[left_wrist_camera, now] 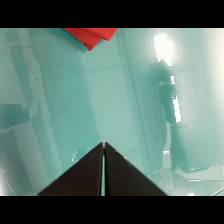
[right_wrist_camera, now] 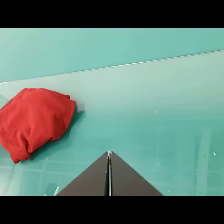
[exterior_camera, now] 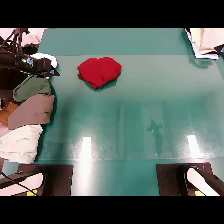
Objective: Fold the shirts.
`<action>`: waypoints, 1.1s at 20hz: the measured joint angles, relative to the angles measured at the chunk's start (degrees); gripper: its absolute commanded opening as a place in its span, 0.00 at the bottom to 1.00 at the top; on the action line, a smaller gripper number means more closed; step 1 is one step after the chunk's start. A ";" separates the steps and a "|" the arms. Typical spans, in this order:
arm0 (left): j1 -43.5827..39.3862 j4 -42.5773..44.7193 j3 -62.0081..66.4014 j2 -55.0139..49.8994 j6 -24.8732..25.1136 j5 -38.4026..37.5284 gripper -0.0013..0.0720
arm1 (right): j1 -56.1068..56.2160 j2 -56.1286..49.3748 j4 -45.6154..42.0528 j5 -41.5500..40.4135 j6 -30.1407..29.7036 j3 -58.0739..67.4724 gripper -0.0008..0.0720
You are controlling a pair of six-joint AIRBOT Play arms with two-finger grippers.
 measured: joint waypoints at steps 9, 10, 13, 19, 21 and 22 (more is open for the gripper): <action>0.00 0.02 0.00 0.00 -0.02 0.02 0.05 | 0.00 -0.02 0.00 0.00 0.02 0.00 0.03; 0.00 0.02 0.00 0.00 0.00 0.00 0.05 | 0.00 -0.02 0.00 0.00 0.02 0.00 0.03; 0.00 0.02 0.00 0.00 -0.02 0.00 0.05 | 0.00 -0.02 0.00 -0.02 0.00 0.00 0.03; -0.24 -1.20 -0.22 -0.39 0.13 5.07 0.83 | 0.00 -0.02 -0.02 -0.09 0.00 0.00 0.03; -0.70 -1.40 -1.29 -1.49 0.26 9.20 0.83 | 0.00 -0.04 -0.09 -1.16 0.00 0.00 0.03; -1.09 -1.53 -2.21 -2.58 0.28 11.52 0.83 | 0.00 -0.04 -0.07 -1.75 0.02 0.00 0.03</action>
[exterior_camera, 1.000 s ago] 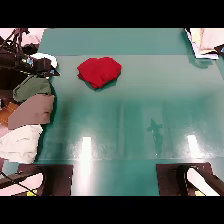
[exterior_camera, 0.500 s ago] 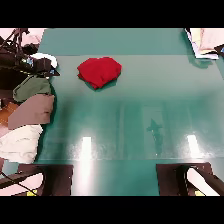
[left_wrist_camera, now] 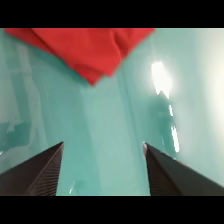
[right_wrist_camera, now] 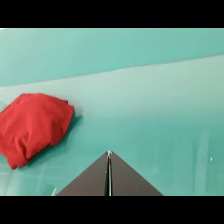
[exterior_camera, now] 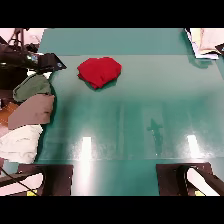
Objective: Fold the shirts.
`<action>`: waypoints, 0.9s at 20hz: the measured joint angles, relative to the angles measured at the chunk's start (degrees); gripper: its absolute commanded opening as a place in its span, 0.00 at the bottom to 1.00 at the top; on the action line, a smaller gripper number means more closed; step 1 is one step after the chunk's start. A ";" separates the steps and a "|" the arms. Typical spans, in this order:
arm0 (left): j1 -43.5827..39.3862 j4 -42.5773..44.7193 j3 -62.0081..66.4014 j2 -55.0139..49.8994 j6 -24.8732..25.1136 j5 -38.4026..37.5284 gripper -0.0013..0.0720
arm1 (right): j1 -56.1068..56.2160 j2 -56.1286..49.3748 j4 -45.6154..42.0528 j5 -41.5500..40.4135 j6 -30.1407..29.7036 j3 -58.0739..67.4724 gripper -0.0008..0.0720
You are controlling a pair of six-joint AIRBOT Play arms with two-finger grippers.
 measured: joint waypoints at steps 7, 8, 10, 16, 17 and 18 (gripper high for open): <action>-4.20 -6.60 -3.15 -16.85 0.15 14.25 0.83 | 0.00 0.00 0.37 -1.62 0.00 0.00 0.03; -4.50 -8.66 -3.26 -19.23 0.22 15.72 0.83 | 0.00 0.00 0.72 -1.42 0.00 0.00 0.03; -4.79 -13.16 -3.39 -23.50 0.76 19.23 0.83 | 0.20 0.00 1.09 -0.76 0.02 0.00 0.03; -5.75 -25.59 -3.41 -28.52 7.61 27.74 0.67 | 3.13 0.00 1.60 0.22 0.02 0.00 0.03; -5.97 -26.64 -3.43 -28.81 8.17 28.85 0.34 | 3.67 0.00 1.62 0.26 0.02 0.00 0.03; -6.16 -28.11 -3.39 -28.96 8.76 29.99 0.08 | 4.20 0.00 1.64 0.31 0.02 0.00 0.03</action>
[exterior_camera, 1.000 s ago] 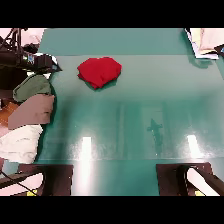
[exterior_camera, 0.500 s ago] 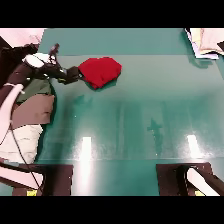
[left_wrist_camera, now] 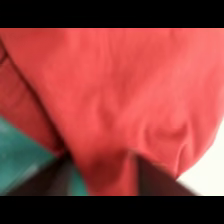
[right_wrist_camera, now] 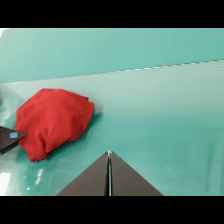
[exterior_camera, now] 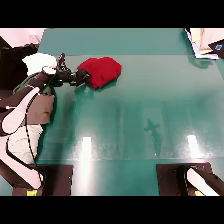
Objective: Fold the shirts.
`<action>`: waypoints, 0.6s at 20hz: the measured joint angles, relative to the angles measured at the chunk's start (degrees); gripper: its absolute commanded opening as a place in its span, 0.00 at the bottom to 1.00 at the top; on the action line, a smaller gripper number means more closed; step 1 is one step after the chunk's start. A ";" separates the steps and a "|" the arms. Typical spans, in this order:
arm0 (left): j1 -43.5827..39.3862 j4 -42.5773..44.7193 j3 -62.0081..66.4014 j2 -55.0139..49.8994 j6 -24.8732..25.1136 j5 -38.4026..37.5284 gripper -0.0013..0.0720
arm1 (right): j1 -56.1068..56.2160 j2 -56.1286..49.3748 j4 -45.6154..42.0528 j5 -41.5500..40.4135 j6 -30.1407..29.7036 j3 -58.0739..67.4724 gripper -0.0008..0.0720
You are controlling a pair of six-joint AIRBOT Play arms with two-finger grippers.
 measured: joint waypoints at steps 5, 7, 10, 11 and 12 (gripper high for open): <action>-0.46 -4.83 5.09 -0.31 2.73 -2.25 0.05 | 0.92 0.00 0.04 0.11 0.00 0.00 0.03; -0.72 -6.05 11.80 0.04 4.22 -8.02 0.05 | 0.98 0.00 0.50 -0.44 0.00 0.24 0.03; -1.90 -7.15 26.69 1.22 6.93 -20.76 0.05 | 0.72 0.04 1.88 -1.33 -0.02 2.99 0.03; -2.54 -7.82 31.50 2.29 7.52 -25.03 0.05 | 0.63 0.07 2.05 -1.53 -0.02 4.42 0.03; -3.37 -8.76 34.88 4.00 8.00 -28.44 0.05 | 0.59 0.07 2.34 -1.62 -0.02 6.21 0.03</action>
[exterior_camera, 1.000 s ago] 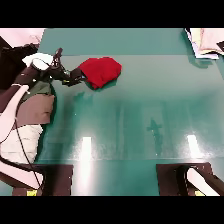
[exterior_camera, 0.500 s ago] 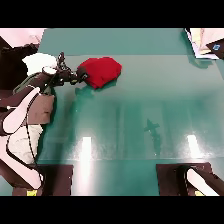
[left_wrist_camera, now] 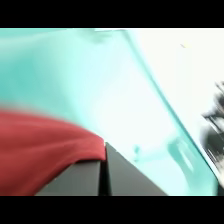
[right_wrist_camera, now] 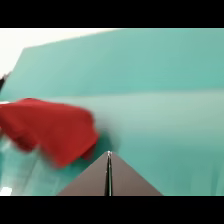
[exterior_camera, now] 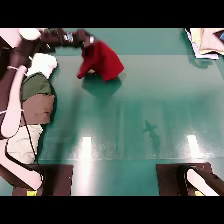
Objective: Fold the shirts.
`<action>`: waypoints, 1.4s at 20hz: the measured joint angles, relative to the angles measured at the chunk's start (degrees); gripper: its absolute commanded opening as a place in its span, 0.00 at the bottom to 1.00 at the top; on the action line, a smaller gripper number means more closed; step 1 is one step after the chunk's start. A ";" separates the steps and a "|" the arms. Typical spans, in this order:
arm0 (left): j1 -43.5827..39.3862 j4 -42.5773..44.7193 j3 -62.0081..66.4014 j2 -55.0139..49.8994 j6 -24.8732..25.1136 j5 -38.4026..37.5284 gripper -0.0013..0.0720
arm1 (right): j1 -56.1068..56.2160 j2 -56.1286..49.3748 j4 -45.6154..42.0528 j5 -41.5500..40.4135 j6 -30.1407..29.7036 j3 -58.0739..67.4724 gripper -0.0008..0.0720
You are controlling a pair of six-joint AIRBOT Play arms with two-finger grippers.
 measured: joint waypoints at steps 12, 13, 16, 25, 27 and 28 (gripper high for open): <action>-10.08 15.13 -2.34 21.03 2.47 -9.99 0.05 | -0.11 0.04 0.26 4.94 -0.07 15.93 0.03; -10.29 17.51 -5.25 21.03 1.88 -10.21 0.05 | -0.11 0.07 0.31 6.14 -0.07 16.46 0.03; -10.49 22.29 -15.30 19.65 0.20 -10.62 0.61 | -0.11 0.72 0.52 8.66 -0.04 16.85 0.03; -1.53 29.99 -26.67 17.31 -7.52 -18.95 0.94 | -0.11 6.21 0.17 6.82 -0.04 8.63 0.03; 1.84 32.00 -30.56 18.56 -8.66 -20.65 0.94 | -0.11 7.21 0.11 5.18 -0.04 6.23 0.03; 3.28 32.89 -33.33 19.43 -8.83 -21.22 0.94 | -0.11 7.54 0.13 4.70 -0.04 5.31 0.03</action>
